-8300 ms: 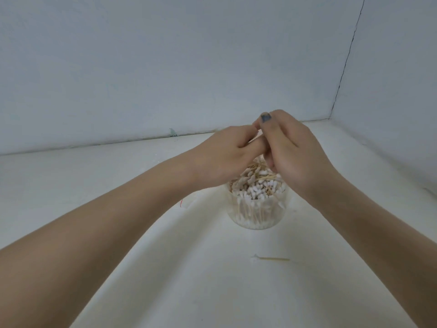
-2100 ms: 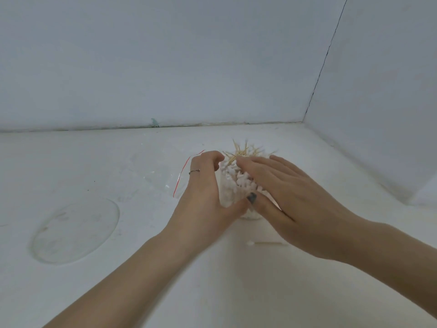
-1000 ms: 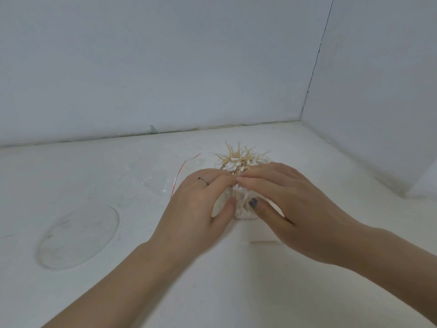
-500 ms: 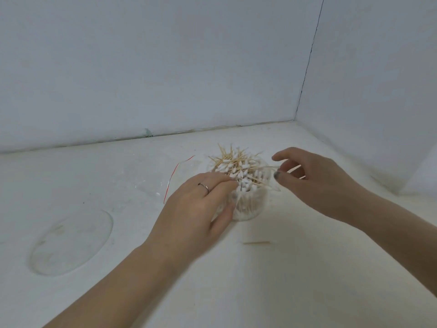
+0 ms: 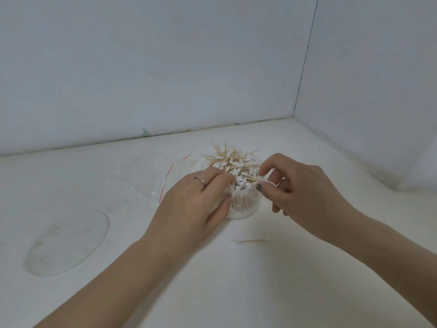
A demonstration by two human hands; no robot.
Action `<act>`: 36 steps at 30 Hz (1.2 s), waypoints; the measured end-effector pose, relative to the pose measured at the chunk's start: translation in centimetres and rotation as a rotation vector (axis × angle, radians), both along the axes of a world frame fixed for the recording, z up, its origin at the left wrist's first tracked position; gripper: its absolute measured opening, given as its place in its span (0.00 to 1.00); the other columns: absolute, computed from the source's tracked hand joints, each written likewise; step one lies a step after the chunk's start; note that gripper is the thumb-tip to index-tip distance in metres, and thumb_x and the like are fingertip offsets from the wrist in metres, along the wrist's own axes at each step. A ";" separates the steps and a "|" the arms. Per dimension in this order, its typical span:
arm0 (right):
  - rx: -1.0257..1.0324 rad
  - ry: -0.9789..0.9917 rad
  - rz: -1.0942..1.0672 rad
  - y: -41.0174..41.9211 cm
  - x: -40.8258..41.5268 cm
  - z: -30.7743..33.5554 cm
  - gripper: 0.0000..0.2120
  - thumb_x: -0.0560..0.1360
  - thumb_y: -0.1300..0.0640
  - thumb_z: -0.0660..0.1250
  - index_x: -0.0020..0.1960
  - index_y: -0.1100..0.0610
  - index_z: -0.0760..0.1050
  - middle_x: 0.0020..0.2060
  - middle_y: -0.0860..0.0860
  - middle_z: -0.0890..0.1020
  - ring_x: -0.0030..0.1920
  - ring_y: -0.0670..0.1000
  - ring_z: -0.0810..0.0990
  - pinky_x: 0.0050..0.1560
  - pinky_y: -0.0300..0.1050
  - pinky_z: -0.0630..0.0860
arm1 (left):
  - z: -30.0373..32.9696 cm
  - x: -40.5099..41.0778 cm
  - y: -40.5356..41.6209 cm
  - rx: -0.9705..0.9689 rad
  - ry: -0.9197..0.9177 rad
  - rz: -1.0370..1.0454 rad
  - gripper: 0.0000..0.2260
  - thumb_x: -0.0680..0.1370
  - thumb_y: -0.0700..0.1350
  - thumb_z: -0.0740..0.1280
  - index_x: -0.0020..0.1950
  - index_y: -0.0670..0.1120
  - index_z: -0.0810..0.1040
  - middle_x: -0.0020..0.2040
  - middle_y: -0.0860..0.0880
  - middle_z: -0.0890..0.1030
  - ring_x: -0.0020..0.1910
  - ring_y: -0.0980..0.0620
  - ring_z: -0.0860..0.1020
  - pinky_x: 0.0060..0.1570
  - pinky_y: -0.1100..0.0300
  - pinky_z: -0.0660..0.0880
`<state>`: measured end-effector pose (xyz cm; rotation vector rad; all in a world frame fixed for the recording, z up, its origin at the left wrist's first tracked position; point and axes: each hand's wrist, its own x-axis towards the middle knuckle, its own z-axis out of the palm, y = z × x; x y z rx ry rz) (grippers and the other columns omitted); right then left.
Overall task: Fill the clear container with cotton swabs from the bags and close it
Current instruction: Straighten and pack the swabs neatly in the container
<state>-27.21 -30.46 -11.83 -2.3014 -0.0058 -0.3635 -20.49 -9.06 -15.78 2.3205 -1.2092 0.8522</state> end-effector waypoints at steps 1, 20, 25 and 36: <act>-0.019 -0.020 0.001 0.2 0.0 0.0 0.06 0.78 0.55 0.67 0.47 0.44 0.74 0.36 0.45 0.80 0.30 0.44 0.81 0.31 0.39 0.75 | 0.0 0.0 0.0 -0.004 0.028 -0.017 0.13 0.79 0.45 0.70 0.63 0.46 0.79 0.61 0.52 0.78 0.51 0.47 0.81 0.44 0.53 0.78; -0.268 0.068 0.137 0.8 2.0 9.6 0.10 0.77 0.59 0.67 0.38 0.57 0.81 0.28 0.47 0.84 0.25 0.47 0.83 0.35 0.37 0.80 | 0.8 0.6 -0.2 0.013 0.097 -0.014 0.14 0.76 0.48 0.73 0.61 0.49 0.79 0.56 0.55 0.76 0.42 0.47 0.78 0.38 0.53 0.75; -0.341 0.183 0.165 2.0 1.9 9.3 0.10 0.77 0.60 0.65 0.39 0.58 0.81 0.28 0.48 0.85 0.26 0.47 0.84 0.40 0.44 0.83 | 0.7 0.5 -0.3 -0.005 0.099 -0.018 0.13 0.76 0.48 0.72 0.59 0.50 0.78 0.56 0.56 0.75 0.42 0.47 0.77 0.37 0.55 0.74; -0.289 0.282 0.140 2.6 3.0 6.8 0.19 0.83 0.47 0.57 0.41 0.57 0.78 0.32 0.49 0.85 0.28 0.45 0.82 0.35 0.37 0.73 | 0.5 0.5 -0.3 -0.039 0.167 -0.019 0.15 0.76 0.48 0.73 0.60 0.50 0.76 0.56 0.58 0.74 0.45 0.47 0.78 0.43 0.50 0.76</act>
